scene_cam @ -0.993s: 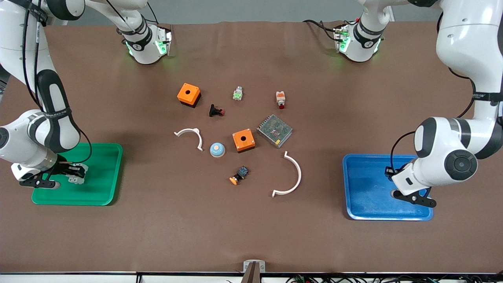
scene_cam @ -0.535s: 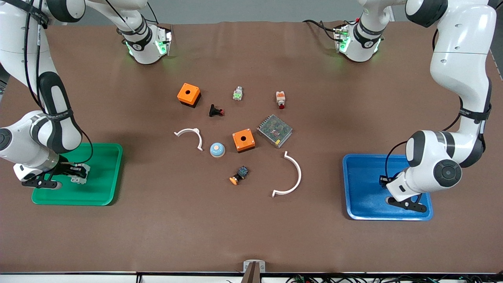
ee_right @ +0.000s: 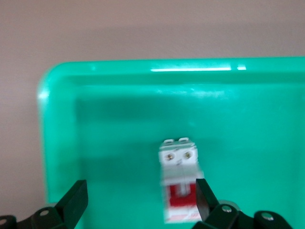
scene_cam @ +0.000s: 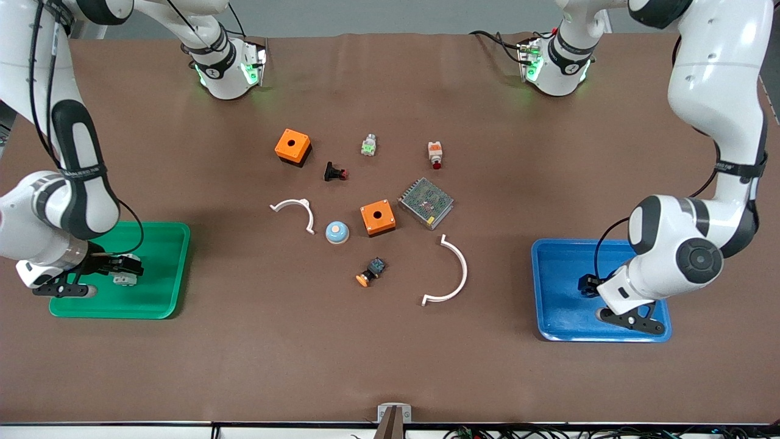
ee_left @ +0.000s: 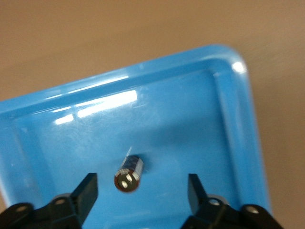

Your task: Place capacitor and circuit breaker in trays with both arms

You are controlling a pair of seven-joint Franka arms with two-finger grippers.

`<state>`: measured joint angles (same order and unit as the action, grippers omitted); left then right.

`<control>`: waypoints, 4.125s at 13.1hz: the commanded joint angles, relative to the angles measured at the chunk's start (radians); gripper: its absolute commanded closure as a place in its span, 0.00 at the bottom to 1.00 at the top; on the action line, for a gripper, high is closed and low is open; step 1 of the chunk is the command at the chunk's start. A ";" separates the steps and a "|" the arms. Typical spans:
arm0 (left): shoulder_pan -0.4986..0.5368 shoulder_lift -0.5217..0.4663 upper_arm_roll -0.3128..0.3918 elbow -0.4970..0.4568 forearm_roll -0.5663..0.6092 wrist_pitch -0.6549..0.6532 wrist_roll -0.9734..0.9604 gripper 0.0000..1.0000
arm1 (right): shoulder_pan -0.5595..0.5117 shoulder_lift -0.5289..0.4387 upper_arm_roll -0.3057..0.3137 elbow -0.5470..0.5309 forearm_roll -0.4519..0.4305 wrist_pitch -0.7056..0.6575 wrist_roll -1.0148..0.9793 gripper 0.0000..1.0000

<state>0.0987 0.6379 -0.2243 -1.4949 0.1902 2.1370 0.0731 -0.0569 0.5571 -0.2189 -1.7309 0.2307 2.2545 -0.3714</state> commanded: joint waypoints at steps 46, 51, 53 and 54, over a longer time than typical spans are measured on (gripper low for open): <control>-0.088 -0.735 0.085 -0.116 -0.170 -0.626 -0.165 0.00 | 0.072 -0.652 0.125 0.188 -0.215 -0.860 0.322 0.00; -0.088 -0.724 0.085 -0.105 -0.184 -0.626 -0.151 0.00 | 0.065 -0.668 0.118 0.166 -0.209 -0.848 0.319 0.00; -0.088 -0.722 0.085 -0.105 -0.186 -0.628 -0.151 0.00 | 0.068 -0.668 0.119 0.166 -0.209 -0.843 0.319 0.00; -0.088 -0.722 0.085 -0.105 -0.186 -0.628 -0.151 0.00 | 0.066 -0.669 0.119 0.166 -0.209 -0.843 0.319 0.00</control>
